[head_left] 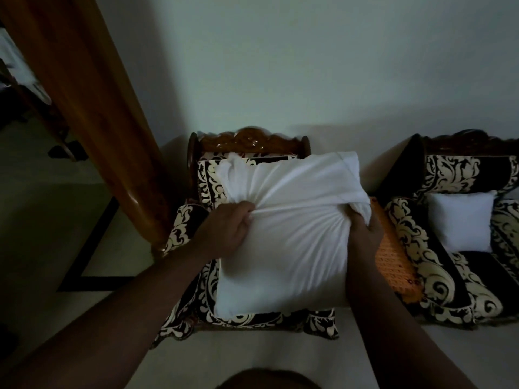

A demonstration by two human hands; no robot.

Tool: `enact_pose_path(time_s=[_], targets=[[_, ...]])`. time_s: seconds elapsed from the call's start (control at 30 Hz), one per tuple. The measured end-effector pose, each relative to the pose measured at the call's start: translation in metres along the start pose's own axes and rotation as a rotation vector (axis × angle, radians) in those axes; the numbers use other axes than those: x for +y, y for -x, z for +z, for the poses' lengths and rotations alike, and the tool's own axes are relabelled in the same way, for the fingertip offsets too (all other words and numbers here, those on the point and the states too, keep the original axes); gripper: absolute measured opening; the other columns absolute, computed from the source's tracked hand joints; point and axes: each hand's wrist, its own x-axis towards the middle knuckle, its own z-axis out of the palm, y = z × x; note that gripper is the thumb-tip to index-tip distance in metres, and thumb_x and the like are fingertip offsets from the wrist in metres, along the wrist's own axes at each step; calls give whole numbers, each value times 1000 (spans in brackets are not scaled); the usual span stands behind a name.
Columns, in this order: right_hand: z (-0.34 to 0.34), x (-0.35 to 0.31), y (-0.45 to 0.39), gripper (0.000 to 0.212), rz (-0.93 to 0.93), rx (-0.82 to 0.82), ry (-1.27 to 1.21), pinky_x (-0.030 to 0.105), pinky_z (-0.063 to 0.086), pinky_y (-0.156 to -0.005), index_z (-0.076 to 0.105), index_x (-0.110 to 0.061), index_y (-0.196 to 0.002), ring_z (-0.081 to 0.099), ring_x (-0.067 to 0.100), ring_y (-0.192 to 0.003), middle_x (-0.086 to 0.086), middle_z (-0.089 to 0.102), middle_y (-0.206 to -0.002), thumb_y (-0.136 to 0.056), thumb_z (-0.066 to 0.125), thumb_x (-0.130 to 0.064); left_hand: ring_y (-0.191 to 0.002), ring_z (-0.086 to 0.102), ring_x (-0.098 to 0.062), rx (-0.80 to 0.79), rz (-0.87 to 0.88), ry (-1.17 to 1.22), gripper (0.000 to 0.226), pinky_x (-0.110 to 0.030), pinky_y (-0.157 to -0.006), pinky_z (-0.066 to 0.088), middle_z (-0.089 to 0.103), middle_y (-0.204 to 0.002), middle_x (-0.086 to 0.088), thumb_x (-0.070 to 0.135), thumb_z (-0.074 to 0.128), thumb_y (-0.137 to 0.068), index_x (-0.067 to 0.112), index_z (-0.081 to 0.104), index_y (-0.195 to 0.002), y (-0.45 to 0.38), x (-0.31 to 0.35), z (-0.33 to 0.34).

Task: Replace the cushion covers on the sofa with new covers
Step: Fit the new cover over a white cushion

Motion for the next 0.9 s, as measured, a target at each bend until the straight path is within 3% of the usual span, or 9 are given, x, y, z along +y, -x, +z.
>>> enact_pose_path(time_s=[0.13,0.27,0.37,0.43,0.47,0.53,0.7,0.8,0.9], targets=[[-10,4,-3,32,127,-57,-19,33,55,-95,70,-15,-124,68,8,-97,0,72,-115,-92,68,-15,-70,62,-26,89,114,-4,20,-33,-66,47,64,-74,-2,37,54,-95,20,61,-101,13,20,2],[-11,2,11,28,233,-230,-89,26,60,-69,67,-24,-120,74,8,-81,-1,76,-102,-92,71,-29,-99,55,-19,215,-235,16,45,-28,-83,39,61,-105,1,59,63,-89,17,66,-105,7,-25,-7],[-9,4,13,32,272,-250,-104,31,62,-65,67,-22,-121,76,16,-85,0,77,-101,-91,72,-34,-118,54,-17,141,-688,527,66,-22,-88,44,53,-133,0,59,74,-84,19,56,-132,8,-23,-7],[-11,8,6,41,314,-252,-81,29,61,-63,66,-21,-125,76,18,-87,3,76,-106,-90,72,-40,-117,66,-25,-110,-992,1120,64,-34,-95,52,65,-133,-5,63,66,-88,23,58,-137,14,-24,-2],[-12,9,3,42,310,-265,-43,29,60,-62,65,-22,-126,76,17,-87,2,75,-107,-91,71,-44,-115,69,-27,-183,-1070,1249,66,-42,-100,53,67,-132,-8,65,67,-87,24,57,-139,20,-26,0],[-16,14,-6,41,256,-332,142,27,57,-63,64,-27,-124,73,14,-87,-4,73,-105,-93,63,-55,-114,69,-25,-193,-1037,1248,72,-47,-103,52,65,-136,-4,64,73,-83,30,54,-143,25,-33,8],[-17,42,-24,60,80,-433,854,29,42,-80,66,-18,-126,60,19,-94,9,69,-119,-98,42,-65,-109,65,-20,148,-1080,1050,74,-32,-85,54,61,-133,2,54,78,-82,27,50,-145,0,-19,15],[-9,35,1,61,-111,-310,845,37,45,-91,54,-18,-137,58,25,-113,10,60,-136,-98,46,-63,-92,64,-15,217,-1128,1065,59,-24,-65,46,63,-125,-2,40,73,-90,18,53,-141,-11,-14,21],[2,9,42,84,-423,-624,759,51,34,-113,34,-32,-154,37,24,-143,2,38,-159,-86,40,-82,-79,56,-12,291,-1220,1028,57,-23,-58,38,61,-120,-5,38,71,-92,14,53,-141,-22,-7,23]])
